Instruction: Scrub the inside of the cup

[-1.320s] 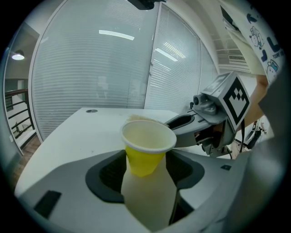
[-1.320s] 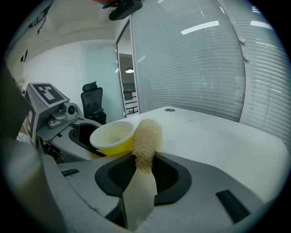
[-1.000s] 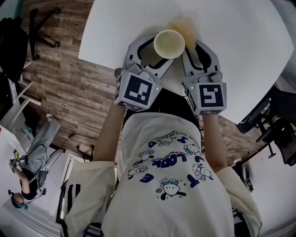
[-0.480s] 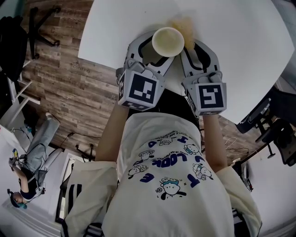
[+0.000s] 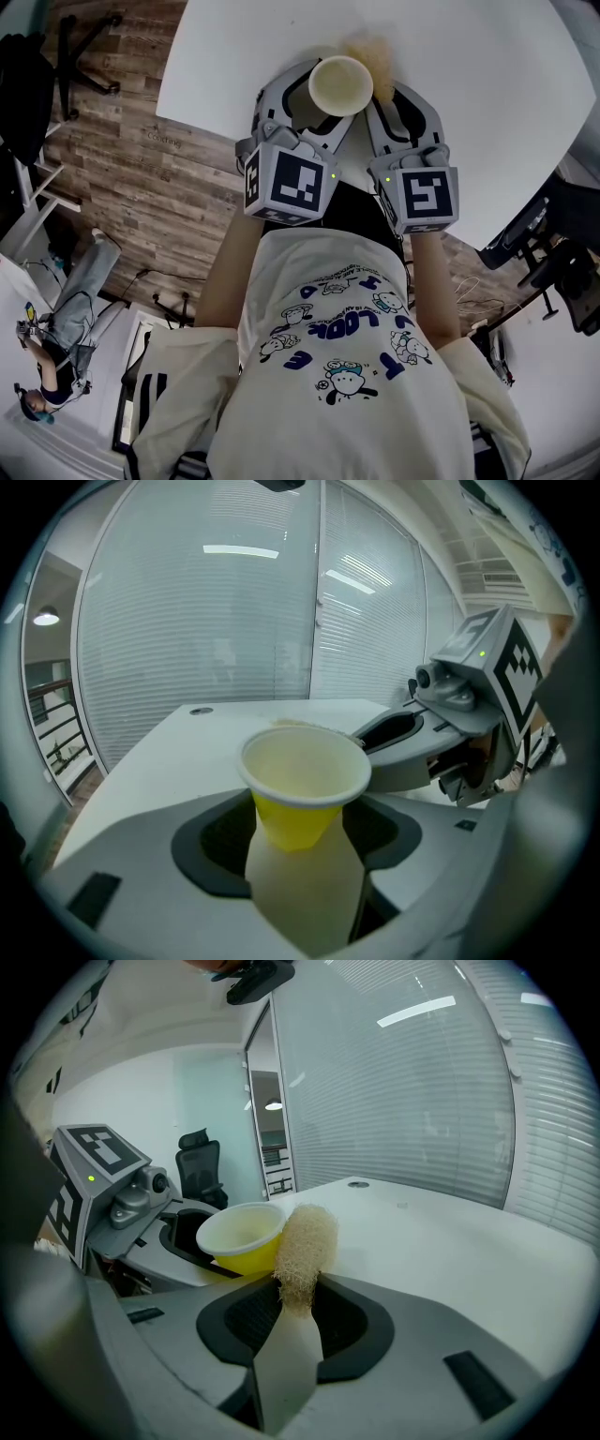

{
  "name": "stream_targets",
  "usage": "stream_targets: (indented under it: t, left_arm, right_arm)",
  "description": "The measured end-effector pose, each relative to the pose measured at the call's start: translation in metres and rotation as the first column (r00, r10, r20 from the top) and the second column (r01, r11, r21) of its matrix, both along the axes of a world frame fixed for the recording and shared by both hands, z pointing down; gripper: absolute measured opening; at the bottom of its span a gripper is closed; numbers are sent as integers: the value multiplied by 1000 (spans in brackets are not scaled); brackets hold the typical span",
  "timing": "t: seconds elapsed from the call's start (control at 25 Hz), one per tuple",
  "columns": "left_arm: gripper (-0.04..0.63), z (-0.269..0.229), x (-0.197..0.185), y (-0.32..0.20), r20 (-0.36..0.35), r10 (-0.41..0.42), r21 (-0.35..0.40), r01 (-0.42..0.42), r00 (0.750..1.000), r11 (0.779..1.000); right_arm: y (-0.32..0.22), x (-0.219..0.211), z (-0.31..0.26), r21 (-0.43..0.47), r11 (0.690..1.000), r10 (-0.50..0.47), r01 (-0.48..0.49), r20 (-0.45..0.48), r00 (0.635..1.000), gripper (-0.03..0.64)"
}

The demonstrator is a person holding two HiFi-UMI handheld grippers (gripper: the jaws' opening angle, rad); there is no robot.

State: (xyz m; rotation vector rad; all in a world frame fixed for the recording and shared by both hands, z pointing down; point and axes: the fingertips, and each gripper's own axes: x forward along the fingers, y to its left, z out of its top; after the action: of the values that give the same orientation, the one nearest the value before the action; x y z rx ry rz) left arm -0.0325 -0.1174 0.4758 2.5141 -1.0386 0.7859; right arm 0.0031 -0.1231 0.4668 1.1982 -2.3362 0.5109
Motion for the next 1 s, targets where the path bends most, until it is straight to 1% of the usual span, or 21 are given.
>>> stream_targets:
  t: [0.08,0.32,0.44,0.64,0.8,0.88,1.0]
  left_arm:
    - [302,0,1,0,10,4,5,-4,1000,1000]
    - [307,3,-1,-1,-14,-18,3,18,1000,1000]
    - [308,1,-1,-2,-25,-26,-1,26,999,1000]
    - [307,-3,-5,-3,-39,-53,-8,52,998,999]
    - [307,-5,-5,-2,-41,-51,-13,50,998,999]
    - [307,-7,-5,-2,-32,-44,-9,44,999,999]
    - [307,-13,-4,-1,-20,-33,-1,33,999,999]
  right_arm:
    - [0,1,1,-1,1000,0,0,-2,1000,110]
    - [-1,0,2,-6,1000,-19,19,-17,1000,110]
    - [-2,3,0,-1,1000,5,-5,-6,1000,110]
    - [-6,23,-11,2,998,67,-67,4,998,110]
    - [-10,34,-23,2,996,90,-90,50,995,110]
    - [-11,37,-29,-2,996,88,-88,80,993,110]
    - [-10,40,-42,10,997,71,-73,93,993,110]
